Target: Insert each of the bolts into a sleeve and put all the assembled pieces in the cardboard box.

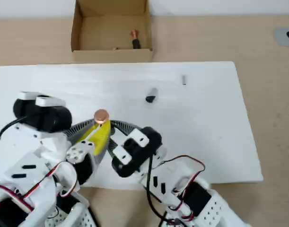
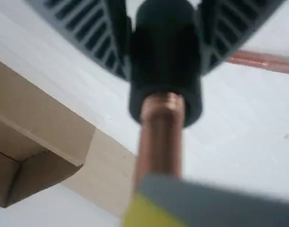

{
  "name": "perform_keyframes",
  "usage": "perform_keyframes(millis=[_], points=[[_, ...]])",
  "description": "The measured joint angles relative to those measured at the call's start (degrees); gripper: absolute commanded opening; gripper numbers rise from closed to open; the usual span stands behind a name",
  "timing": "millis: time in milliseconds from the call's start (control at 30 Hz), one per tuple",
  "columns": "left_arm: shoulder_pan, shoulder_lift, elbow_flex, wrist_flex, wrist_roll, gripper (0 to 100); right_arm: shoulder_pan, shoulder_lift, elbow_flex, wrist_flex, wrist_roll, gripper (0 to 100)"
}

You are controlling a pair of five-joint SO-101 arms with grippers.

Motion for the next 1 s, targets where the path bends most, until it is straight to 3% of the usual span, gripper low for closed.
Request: perform_keyframes(millis=[300, 767, 867, 1000], points=[[0.3, 0.0, -0.1, 1.9, 0.0, 15, 0.0, 0.0, 0.0, 0.0, 0.0, 0.9], [0.4, 0.1, -9.4, 19.0, -3.6, 16, 0.0, 0.0, 0.0, -0.1, 0.2, 0.9], [-0.7, 0.1, -12.6, 21.3, -6.2, 16, 3.0, 0.1, 0.1, -2.1, 0.2, 0.9], [-7.9, 3.7, -13.2, 22.1, -10.5, 16, 10.4, 3.3, -0.3, -7.8, 0.2, 0.9]])
